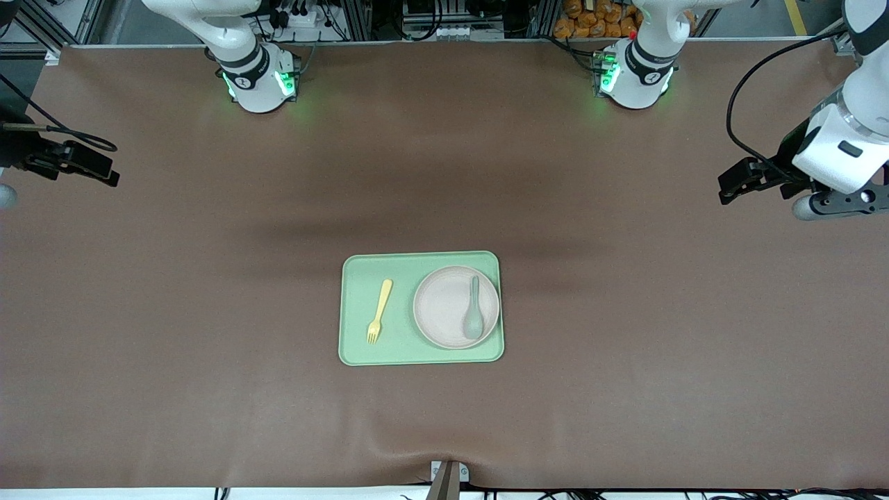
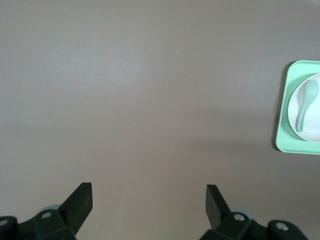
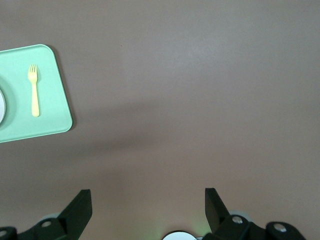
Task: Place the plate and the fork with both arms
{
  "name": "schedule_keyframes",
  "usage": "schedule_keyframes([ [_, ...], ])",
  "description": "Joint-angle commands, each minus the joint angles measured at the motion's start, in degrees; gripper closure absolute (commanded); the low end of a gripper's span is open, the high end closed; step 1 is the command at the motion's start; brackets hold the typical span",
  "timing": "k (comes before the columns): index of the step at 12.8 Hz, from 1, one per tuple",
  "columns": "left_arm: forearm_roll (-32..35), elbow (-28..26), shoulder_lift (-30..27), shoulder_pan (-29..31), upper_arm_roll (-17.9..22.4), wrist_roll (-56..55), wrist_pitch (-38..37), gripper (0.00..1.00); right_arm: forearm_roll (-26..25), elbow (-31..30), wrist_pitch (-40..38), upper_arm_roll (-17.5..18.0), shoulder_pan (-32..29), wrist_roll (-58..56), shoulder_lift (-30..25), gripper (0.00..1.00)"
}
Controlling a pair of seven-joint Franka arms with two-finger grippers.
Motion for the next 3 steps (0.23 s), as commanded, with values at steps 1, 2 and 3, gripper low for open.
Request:
schedule_keyframes([
  [1,1.3,1.8,-0.3,0.4,-0.1,0.7,-2.2,0.00,-0.8,-1.2,1.0,0.7,-0.2,-0.5,-1.0,0.00],
  [2,1.3,2.0,-0.5,0.4,0.1,0.8,-2.9,0.00,-0.8,-1.5,1.3,0.7,-0.1,-0.5,-1.0,0.00],
  [3,1.2,2.0,-0.8,0.8,0.3,1.8,-3.2,0.00,-0.8,-1.4,1.4,0.7,-0.2,-0.6,-1.0,0.00],
])
